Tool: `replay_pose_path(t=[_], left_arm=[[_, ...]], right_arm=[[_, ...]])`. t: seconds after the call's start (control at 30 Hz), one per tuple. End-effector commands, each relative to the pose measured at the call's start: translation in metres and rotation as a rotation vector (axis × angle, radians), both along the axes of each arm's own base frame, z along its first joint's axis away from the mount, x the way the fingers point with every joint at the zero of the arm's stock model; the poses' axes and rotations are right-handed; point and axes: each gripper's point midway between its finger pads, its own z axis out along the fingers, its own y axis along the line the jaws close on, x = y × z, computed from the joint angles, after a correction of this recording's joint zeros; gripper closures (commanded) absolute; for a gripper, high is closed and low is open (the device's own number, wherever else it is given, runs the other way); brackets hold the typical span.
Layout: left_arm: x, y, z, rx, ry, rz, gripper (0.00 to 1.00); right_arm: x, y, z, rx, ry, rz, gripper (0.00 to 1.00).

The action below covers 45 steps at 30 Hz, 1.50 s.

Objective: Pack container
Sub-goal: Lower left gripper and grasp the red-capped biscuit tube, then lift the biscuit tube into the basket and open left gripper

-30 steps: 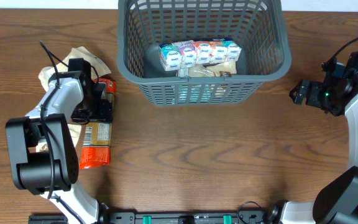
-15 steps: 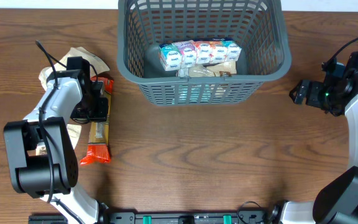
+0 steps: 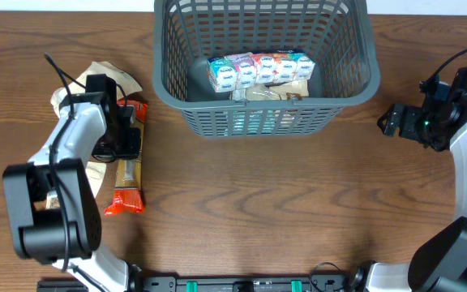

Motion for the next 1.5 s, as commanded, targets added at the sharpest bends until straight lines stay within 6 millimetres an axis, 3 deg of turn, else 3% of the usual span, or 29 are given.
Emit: replay_pose_path(t=[0.0,0.13,0.47,0.7,0.9,1.07,1.3,1.47], left_arm=[[0.009,0.002,0.039,0.01,-0.122,0.012,0.94],[0.008,0.003,0.059,0.02,-0.176,0.012,0.94],[0.001,0.003,0.083,0.03,-0.224,0.014,0.94],[-0.004,0.003,0.129,0.039,-0.366,0.025,0.94],[-0.006,-0.002,0.192,0.018,-0.559,0.052,0.94],[-0.001,-0.017,0.272,-0.012,-0.777,0.037,0.94],[0.017,-0.063,0.394,-0.062,-1.062,-0.119,0.94],[0.038,-0.101,0.439,-0.086,-1.156,-0.258,0.94]], right_arm=[[-0.001,0.001,0.005,0.006,-0.015,-0.009,0.01],[-0.001,0.001,0.005,0.005,-0.016,-0.009,0.01],[-0.001,0.001,0.005,0.005,-0.016,-0.009,0.01],[-0.002,0.001,0.004,0.006,-0.013,-0.009,0.01],[-0.002,0.001,0.004,0.006,-0.013,-0.006,0.01],[-0.002,0.001,0.004,0.006,-0.013,-0.006,0.01],[-0.002,0.001,0.004,0.006,-0.013,-0.006,0.01],[-0.002,0.001,0.004,0.006,-0.012,-0.006,0.01]])
